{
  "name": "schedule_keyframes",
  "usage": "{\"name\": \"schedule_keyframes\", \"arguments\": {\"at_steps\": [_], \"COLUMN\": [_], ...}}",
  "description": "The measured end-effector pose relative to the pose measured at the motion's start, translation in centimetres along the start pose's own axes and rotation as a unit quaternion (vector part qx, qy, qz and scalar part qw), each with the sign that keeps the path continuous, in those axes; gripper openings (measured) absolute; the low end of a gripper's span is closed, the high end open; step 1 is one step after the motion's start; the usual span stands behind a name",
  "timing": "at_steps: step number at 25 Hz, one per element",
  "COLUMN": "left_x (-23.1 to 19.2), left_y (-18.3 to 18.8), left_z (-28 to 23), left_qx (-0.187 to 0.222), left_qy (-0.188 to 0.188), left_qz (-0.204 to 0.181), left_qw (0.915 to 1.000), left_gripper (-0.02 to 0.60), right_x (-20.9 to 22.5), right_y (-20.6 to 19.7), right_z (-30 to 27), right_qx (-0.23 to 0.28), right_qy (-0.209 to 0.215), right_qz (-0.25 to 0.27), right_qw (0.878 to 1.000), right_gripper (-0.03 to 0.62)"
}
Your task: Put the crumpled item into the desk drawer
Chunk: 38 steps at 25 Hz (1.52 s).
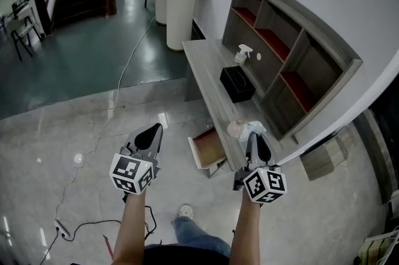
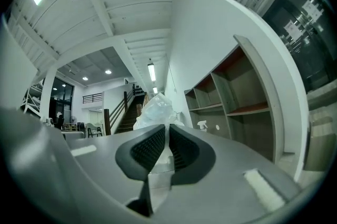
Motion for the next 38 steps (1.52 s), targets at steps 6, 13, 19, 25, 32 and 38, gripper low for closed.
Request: {"name": "schedule_keyframes", "arguments": {"at_steps": [6,13,19,25,32,38], "left_x": [-2.4,-4.7,-6.3,-6.9,-5.5,-4.2], "left_y": [-2.4,-5.5,-8.8,-14.3,-23.9,-30.4], "left_z": [-6.8,-11.0,-13.3,-15.7,-16.7,-16.3], "left_qx": [-0.019,-0.04,-0.063,-0.093,-0.128,-0.139], "left_qy": [0.01,0.017,0.007,-0.009,-0.03,-0.033], "left_qz": [0.012,0.022,0.045,0.076,0.103,0.129], "left_qw": [0.9997,0.9988,0.997,0.9927,0.9859,0.9812], "left_gripper": [0.003,0.003,0.003,0.003,0.003,0.003], "right_x": [3.2,4.9,5.6,6.4,8.9,13.1], "right_y": [-1.5,-5.8,-11.5,-19.1,-31.9,-40.7], "right_z": [-7.6,-13.7,-16.3,-18.1,-17.3,-16.2], "right_qx": [-0.03,-0.081,-0.148,-0.211,-0.282,-0.326], "right_qy": [0.004,-0.012,-0.058,-0.107,-0.165,-0.204], "right_qz": [0.001,0.01,0.039,0.065,0.097,0.107], "right_qw": [1.0,0.997,0.986,0.969,0.94,0.917], "right_gripper": [0.037,0.037,0.035,0.035,0.035,0.038]}}
Point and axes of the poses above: the fingertips, and each gripper's own axes: z backward along the fingers, x to its right, y out of its top, the point moved 2 cm from there along z, backward along the fingers, and after that the axes turned 12 degrees about -z, right-handed, at the moved point
